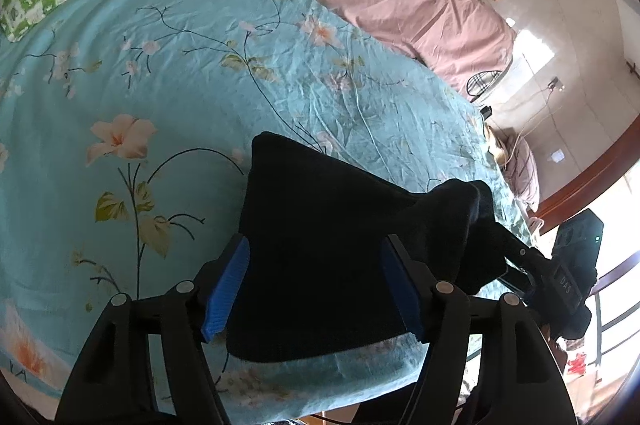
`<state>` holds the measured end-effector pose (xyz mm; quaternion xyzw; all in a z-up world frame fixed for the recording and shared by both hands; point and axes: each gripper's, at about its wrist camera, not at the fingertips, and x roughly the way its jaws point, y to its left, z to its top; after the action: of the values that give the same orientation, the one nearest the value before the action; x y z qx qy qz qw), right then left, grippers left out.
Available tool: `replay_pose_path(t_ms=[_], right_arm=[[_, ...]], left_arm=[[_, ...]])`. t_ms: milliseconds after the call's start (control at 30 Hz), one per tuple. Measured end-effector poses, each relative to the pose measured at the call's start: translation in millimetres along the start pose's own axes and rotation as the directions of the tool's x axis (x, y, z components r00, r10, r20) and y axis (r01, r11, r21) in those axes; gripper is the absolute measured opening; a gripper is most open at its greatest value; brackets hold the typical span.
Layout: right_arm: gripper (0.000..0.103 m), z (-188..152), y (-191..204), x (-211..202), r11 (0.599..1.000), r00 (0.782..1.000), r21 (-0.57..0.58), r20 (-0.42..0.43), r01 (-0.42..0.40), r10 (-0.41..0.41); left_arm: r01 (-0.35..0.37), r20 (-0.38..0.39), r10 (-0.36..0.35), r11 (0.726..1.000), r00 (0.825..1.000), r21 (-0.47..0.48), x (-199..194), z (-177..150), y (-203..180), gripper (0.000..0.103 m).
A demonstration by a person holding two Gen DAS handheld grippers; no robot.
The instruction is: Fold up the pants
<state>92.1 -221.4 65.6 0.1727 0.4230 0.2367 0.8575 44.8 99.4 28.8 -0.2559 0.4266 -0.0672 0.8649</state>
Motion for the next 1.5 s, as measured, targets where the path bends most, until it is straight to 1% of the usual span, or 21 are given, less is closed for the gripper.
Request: replay_pose_path(t_ms=[133,233,300,500,733,933,1000,1267,1333,1500], right_arm=[[0.095,-3,-8,5,0.999,1.000,0.046,-0.001,-0.007,0.007],[0.095,-6,-13,8,0.997,0.999,0.071,-0.016,-0.027,0.028],[0.095,-8,-13,10,0.997,0.999,0.074,-0.017,-0.037,0.039],[0.095,-12,-18,13,0.996,0.999,0.084,-0.009,-0.033,0.034],[0.095,-16,-25,22,0.993,0.998,0.113,-0.041,-0.045,0.050],[0.093,-19,-32,25,0.988,0.993,0.125,-0.064,-0.090,0.099],[0.091,-19,-34,24,0.987,0.992,0.127,-0.064,-0.100,0.109],[0.079,-23,-39,25,0.980,0.986,0.137,-0.067,-0.145,0.155],[0.074,-24,-39,25,0.977,0.983,0.142,-0.069,-0.160,0.171],[0.068,-27,-42,25,0.973,0.980,0.149,-0.063,-0.175,0.186]], left_arm=[[-0.008,-0.009,0.008,1.000,1.000,0.006,9,6,2,0.069],[-0.003,-0.020,0.003,1.000,1.000,-0.013,17,10,7,0.069],[0.000,-0.031,-0.001,1.000,1.000,-0.030,23,12,12,0.069],[0.005,-0.063,-0.008,0.999,0.998,-0.052,36,13,18,0.069],[-0.001,-0.085,-0.004,0.998,0.996,-0.057,49,13,23,0.069],[0.008,-0.097,-0.013,0.999,0.995,-0.051,59,13,26,0.062],[0.017,-0.100,-0.023,0.998,0.995,-0.057,60,13,28,0.061],[0.075,-0.114,-0.087,0.991,0.990,-0.108,65,13,42,0.049],[0.087,-0.115,-0.101,0.989,0.988,-0.120,66,12,45,0.047],[0.116,-0.112,-0.133,0.982,0.985,-0.148,70,11,51,0.044]])
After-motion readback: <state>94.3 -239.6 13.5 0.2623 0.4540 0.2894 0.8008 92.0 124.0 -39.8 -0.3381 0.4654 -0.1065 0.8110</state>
